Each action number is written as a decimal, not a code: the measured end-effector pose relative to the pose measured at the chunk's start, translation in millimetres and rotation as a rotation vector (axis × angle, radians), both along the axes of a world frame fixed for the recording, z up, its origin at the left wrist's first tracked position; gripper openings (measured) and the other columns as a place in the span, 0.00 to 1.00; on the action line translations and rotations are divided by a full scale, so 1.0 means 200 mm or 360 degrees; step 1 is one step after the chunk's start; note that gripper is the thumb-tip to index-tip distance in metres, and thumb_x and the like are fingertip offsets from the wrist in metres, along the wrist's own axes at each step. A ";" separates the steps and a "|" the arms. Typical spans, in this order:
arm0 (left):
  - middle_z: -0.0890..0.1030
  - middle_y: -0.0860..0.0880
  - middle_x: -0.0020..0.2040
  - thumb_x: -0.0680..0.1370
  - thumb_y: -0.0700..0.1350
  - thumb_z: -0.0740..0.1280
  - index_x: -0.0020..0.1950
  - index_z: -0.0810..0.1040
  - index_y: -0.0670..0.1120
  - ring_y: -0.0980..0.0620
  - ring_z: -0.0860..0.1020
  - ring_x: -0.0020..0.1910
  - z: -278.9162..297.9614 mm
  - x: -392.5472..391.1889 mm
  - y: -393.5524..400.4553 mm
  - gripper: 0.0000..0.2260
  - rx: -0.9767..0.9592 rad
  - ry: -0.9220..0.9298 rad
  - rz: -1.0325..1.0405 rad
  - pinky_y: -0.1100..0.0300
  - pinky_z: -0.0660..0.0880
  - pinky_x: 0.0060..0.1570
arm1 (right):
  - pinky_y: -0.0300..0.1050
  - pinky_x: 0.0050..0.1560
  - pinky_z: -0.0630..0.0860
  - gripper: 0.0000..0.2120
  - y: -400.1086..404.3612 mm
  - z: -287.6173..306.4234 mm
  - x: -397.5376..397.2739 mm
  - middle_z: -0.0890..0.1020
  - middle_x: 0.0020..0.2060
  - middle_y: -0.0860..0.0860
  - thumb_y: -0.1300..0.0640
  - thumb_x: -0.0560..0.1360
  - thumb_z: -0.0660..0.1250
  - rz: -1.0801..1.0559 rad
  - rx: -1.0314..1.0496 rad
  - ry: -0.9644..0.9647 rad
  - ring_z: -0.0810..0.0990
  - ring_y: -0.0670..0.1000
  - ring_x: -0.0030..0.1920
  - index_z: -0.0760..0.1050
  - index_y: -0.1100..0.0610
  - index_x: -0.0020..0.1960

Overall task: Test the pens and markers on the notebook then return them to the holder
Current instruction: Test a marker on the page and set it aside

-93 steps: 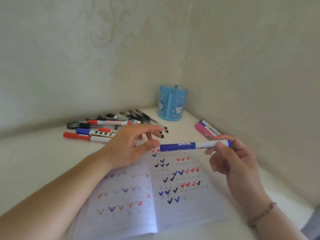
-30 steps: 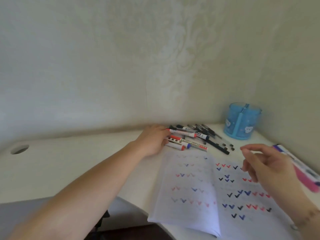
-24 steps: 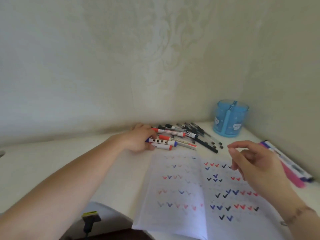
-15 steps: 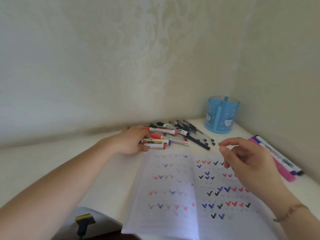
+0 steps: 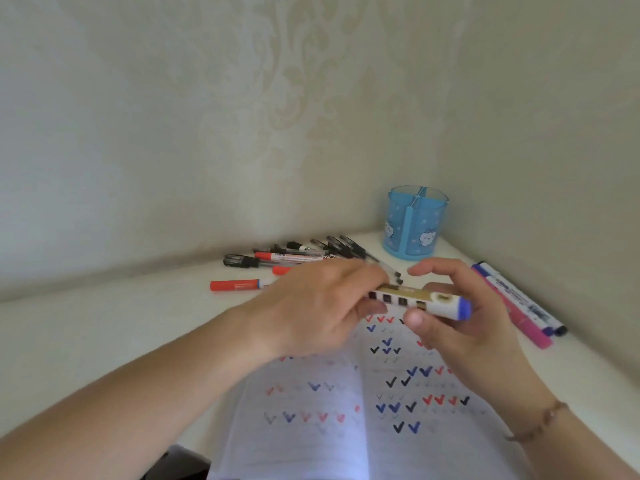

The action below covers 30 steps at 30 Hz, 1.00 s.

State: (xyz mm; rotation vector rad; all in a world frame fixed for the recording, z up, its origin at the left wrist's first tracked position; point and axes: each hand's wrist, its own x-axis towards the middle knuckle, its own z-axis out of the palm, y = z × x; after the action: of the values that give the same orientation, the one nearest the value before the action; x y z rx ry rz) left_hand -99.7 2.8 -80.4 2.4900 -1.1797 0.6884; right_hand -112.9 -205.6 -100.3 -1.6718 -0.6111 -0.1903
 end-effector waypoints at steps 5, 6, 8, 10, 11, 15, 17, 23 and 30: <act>0.78 0.49 0.34 0.79 0.48 0.57 0.51 0.66 0.50 0.47 0.74 0.28 -0.02 -0.02 -0.20 0.03 0.0004 0.0167 -0.0210 0.61 0.65 0.26 | 0.34 0.25 0.67 0.11 0.01 -0.02 -0.04 0.76 0.24 0.49 0.50 0.65 0.74 -0.0179 0.0345 -0.0175 0.70 0.43 0.25 0.73 0.52 0.35; 0.77 0.51 0.32 0.80 0.48 0.57 0.51 0.66 0.51 0.49 0.73 0.27 -0.03 0.01 -0.20 0.02 -0.0016 0.0220 -0.0236 0.61 0.64 0.26 | 0.35 0.24 0.66 0.12 0.01 -0.03 -0.03 0.74 0.24 0.50 0.50 0.66 0.73 -0.0218 0.0349 -0.0162 0.69 0.43 0.24 0.71 0.53 0.34; 0.70 0.55 0.27 0.80 0.48 0.59 0.48 0.66 0.55 0.55 0.67 0.25 -0.06 0.05 -0.20 0.03 -0.0075 0.0339 -0.0333 0.66 0.61 0.26 | 0.35 0.24 0.66 0.14 0.00 -0.03 -0.02 0.73 0.25 0.56 0.51 0.68 0.72 -0.0266 0.0255 -0.0176 0.68 0.43 0.25 0.68 0.53 0.33; 0.65 0.55 0.25 0.81 0.48 0.60 0.48 0.65 0.62 0.56 0.64 0.23 -0.08 0.08 -0.19 0.08 -0.0185 0.0498 -0.0429 0.69 0.58 0.27 | 0.34 0.26 0.66 0.16 -0.02 -0.02 -0.01 0.72 0.28 0.57 0.55 0.69 0.73 -0.0309 0.0072 -0.0248 0.67 0.43 0.26 0.67 0.53 0.32; 0.66 0.54 0.24 0.81 0.50 0.61 0.49 0.65 0.64 0.55 0.65 0.23 -0.10 0.09 -0.19 0.09 -0.0210 0.0562 -0.0464 0.69 0.58 0.27 | 0.35 0.26 0.65 0.16 -0.03 -0.02 -0.01 0.72 0.27 0.55 0.56 0.70 0.73 -0.0304 -0.0008 -0.0288 0.66 0.43 0.26 0.66 0.52 0.32; 0.66 0.53 0.25 0.79 0.59 0.59 0.50 0.70 0.62 0.55 0.65 0.24 -0.16 0.09 -0.16 0.04 -0.0305 0.0699 -0.0533 0.66 0.59 0.28 | 0.36 0.24 0.63 0.15 -0.03 -0.01 -0.02 0.74 0.24 0.48 0.60 0.70 0.73 -0.0196 -0.0076 -0.0374 0.67 0.45 0.23 0.69 0.50 0.32; 0.67 0.51 0.27 0.78 0.63 0.58 0.54 0.71 0.56 0.52 0.64 0.26 -0.20 0.10 -0.14 0.13 -0.0338 0.0696 -0.0435 0.62 0.61 0.28 | 0.35 0.25 0.64 0.09 -0.04 0.02 -0.03 0.75 0.22 0.46 0.57 0.70 0.73 -0.0146 0.0085 -0.0309 0.69 0.46 0.21 0.74 0.51 0.35; 0.75 0.50 0.44 0.75 0.37 0.54 0.61 0.67 0.49 0.47 0.71 0.42 -0.21 0.14 -0.04 0.16 -0.0591 0.0907 -0.0357 0.51 0.71 0.43 | 0.38 0.24 0.68 0.19 -0.16 0.01 -0.08 0.79 0.24 0.55 0.40 0.61 0.78 0.0065 0.0123 0.0330 0.76 0.58 0.22 0.80 0.56 0.34; 0.82 0.63 0.55 0.79 0.41 0.67 0.60 0.66 0.53 0.56 0.78 0.55 -0.23 0.15 -0.08 0.16 -0.0437 0.0889 -0.0199 0.52 0.74 0.55 | 0.33 0.24 0.60 0.15 -0.22 -0.15 -0.21 0.70 0.19 0.51 0.57 0.62 0.76 -0.0357 -0.0011 0.0519 0.64 0.48 0.20 0.70 0.58 0.26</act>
State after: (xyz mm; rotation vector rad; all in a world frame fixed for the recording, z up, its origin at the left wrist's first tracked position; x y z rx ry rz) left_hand -69.2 -13.0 -126.9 2.1475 -0.9409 0.0915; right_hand -154.0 -249.8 -130.6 -1.7293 -0.1796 -0.0730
